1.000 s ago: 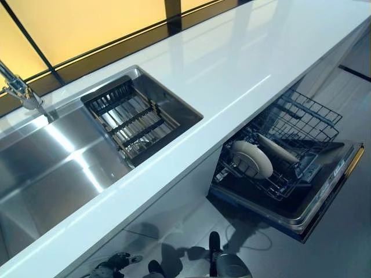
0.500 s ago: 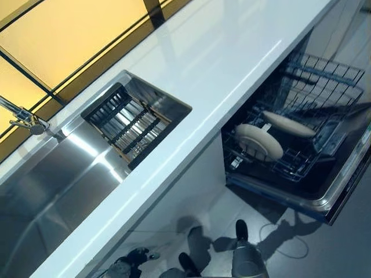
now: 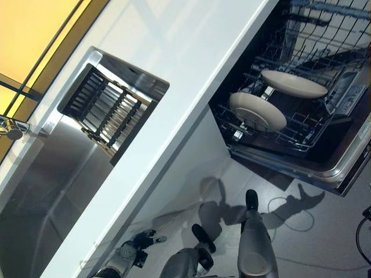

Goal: Take plates into dishwasher

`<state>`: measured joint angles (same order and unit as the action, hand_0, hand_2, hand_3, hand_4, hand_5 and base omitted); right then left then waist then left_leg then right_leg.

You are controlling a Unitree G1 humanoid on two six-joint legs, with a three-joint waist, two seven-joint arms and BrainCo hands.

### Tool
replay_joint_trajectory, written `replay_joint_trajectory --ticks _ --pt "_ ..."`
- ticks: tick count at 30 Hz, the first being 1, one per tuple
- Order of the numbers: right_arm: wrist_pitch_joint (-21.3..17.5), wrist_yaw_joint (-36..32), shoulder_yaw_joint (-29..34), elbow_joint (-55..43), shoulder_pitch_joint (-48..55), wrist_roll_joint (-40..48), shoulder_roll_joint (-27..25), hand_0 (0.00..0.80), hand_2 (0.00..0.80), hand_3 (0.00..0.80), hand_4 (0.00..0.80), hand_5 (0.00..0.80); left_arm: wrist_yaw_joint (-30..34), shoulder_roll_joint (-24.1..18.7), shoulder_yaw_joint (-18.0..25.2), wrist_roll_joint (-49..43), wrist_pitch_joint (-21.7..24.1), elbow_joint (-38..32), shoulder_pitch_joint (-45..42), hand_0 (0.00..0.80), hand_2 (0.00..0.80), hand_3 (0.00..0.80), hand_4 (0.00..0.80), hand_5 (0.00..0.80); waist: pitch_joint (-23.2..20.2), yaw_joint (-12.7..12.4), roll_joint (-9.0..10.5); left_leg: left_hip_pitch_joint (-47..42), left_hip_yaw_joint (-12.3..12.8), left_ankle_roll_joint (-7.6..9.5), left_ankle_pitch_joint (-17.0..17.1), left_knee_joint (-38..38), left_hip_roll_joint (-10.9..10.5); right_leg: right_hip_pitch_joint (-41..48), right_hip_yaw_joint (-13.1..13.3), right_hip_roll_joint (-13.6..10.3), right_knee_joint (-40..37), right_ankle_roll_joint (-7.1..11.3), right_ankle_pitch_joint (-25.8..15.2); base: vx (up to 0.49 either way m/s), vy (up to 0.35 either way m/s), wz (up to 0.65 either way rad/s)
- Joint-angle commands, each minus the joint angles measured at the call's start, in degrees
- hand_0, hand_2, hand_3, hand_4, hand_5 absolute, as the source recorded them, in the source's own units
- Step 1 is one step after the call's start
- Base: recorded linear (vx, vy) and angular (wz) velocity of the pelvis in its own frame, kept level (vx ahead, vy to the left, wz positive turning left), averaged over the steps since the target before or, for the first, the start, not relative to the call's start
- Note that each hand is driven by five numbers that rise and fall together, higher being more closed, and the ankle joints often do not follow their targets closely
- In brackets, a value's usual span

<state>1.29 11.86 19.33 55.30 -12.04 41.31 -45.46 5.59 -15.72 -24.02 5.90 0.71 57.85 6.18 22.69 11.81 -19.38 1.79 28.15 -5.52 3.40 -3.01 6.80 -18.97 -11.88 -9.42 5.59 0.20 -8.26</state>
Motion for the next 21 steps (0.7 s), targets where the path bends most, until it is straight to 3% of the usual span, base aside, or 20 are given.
replay_joint_trajectory --ticks 1,5,10,19,21 --pt "-2.7 -3.0 -3.1 -1.0 -1.4 2.1 0.5 0.0 0.0 0.0 0.0 0.0 -0.5 -3.6 1.0 1.5 1.3 0.6 3.5 0.0 0.0 0.0 0.0 0.0 -1.2 0.4 2.72 2.4 -4.1 -2.82 4.8 4.5 2.5 6.9 -0.3 -2.9 2.4 1.73 10.4 0.0 0.0 0.0" --pt "-2.6 -7.8 -5.8 -1.9 -4.4 2.3 0.5 0.0 0.0 0.0 0.0 0.0 -0.3 -2.6 -0.4 1.4 1.3 -0.5 3.3 0.0 0.0 0.0 0.0 0.0 -1.6 0.1 1.88 2.0 -5.0 -3.61 4.4 4.1 2.4 7.4 0.3 -2.8 1.6 2.13 11.4 0.028 0.027 -0.04" --pt "-2.4 -15.9 -7.5 -1.5 -7.8 3.0 0.7 0.0 0.0 0.0 0.0 0.0 0.0 -1.3 -1.5 0.9 1.2 -0.7 2.6 0.0 0.0 0.0 0.0 0.0 -2.3 -0.5 0.96 2.5 -4.3 -2.93 5.3 4.4 2.9 8.1 -0.3 -2.5 1.3 1.53 10.7 0.031 0.018 -0.12" --pt "-0.6 -21.5 -10.5 -2.4 -12.0 -0.5 1.5 0.0 0.0 0.0 0.0 0.0 0.5 -0.2 -2.1 -1.0 1.0 0.4 2.3 0.0 0.0 0.0 0.0 0.0 -4.2 -1.7 0.92 1.5 -5.5 -3.44 4.2 4.2 2.4 9.6 -0.7 -2.9 1.2 2.13 12.0 0.029 0.004 0.0" --pt "0.1 -22.7 -11.3 -2.7 -13.0 -1.1 1.5 0.0 0.0 0.0 0.0 0.0 0.5 -0.1 -2.3 -1.1 1.1 0.7 2.3 0.0 0.0 0.0 0.0 0.0 -4.2 -1.9 0.77 1.9 -4.8 -2.8 4.9 4.2 2.7 9.4 -1.3 -2.7 1.0 1.7 10.8 -0.055 -0.004 0.0"
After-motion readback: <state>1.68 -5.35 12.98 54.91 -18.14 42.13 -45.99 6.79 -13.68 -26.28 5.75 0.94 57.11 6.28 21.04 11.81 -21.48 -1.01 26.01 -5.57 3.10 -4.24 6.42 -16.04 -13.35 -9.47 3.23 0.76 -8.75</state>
